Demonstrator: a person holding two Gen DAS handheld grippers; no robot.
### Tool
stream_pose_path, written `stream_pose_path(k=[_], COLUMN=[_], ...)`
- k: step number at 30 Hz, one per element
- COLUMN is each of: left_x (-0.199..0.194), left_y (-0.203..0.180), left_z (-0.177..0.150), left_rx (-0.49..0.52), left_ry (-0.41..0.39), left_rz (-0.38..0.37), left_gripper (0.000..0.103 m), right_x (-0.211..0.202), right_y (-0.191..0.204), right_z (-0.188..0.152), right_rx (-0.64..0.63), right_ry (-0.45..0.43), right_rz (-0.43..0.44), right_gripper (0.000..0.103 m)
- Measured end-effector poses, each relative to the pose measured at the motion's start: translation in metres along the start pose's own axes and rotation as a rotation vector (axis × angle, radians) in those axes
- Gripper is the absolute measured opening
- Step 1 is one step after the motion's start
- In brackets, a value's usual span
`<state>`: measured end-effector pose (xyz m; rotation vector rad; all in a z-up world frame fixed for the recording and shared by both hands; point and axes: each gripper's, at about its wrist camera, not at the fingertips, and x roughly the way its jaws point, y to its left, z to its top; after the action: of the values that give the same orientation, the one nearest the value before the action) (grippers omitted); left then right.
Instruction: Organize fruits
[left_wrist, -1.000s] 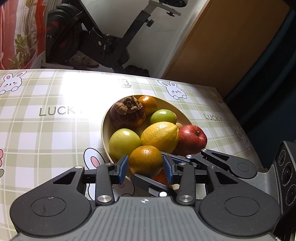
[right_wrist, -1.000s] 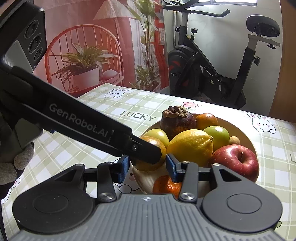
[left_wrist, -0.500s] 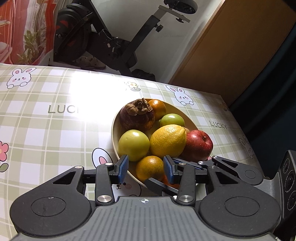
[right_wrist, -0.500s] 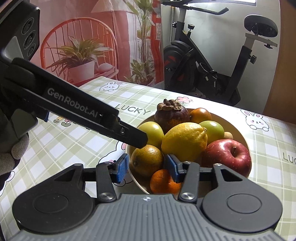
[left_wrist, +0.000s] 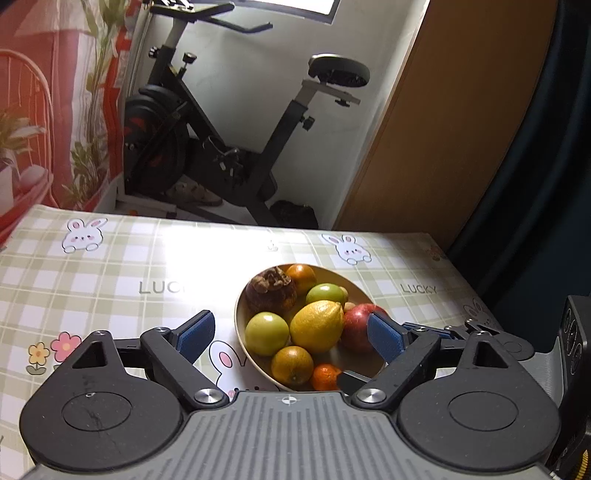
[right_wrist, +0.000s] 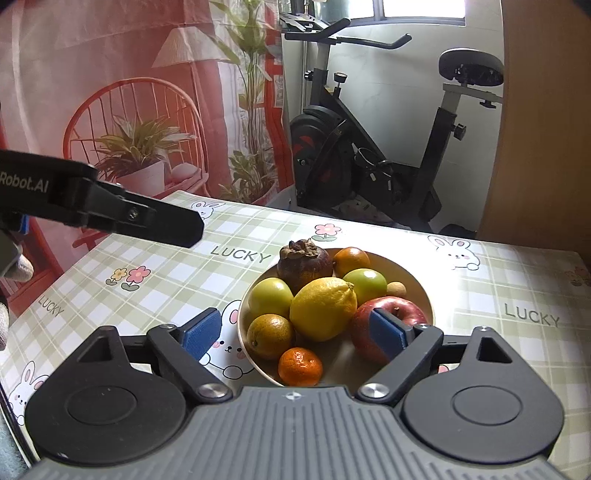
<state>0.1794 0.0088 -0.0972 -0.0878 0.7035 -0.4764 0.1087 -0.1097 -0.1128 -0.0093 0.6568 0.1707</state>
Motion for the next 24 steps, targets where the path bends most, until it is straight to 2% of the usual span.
stream_pose_path(k=[3,8,12,17,24], left_x=[-0.026,-0.076,-0.111,-0.137,-0.154], left_y=[-0.01,-0.033,-0.055,-0.083,-0.083], left_z=[0.002,-0.002,-0.007,-0.017,-0.021], left_rx=[0.003,0.06,0.099,0.172,0.126], left_ry=[-0.036,-0.142,-0.215,-0.287,-0.302], left_rz=[0.039,0.123,0.135,0.241,0.205], left_gripper=[0.092,0.094,0.095,0.097,0.097], right_x=[-0.03,-0.083,-0.12,-0.15,-0.174], right_y=[0.005,0.008,0.01,0.016,0.013], right_z=[0.008,0.019,0.022,0.019,0.015], right_rx=[-0.009,0.018,0.05,0.054,0.092], right_ry=[-0.048,-0.146,-0.208,-0.243,-0.265], right_rz=[-0.035,-0.058,-0.071,-0.105,-0.127], right_gripper=[0.093,0.096,0.1,0.101,0.101])
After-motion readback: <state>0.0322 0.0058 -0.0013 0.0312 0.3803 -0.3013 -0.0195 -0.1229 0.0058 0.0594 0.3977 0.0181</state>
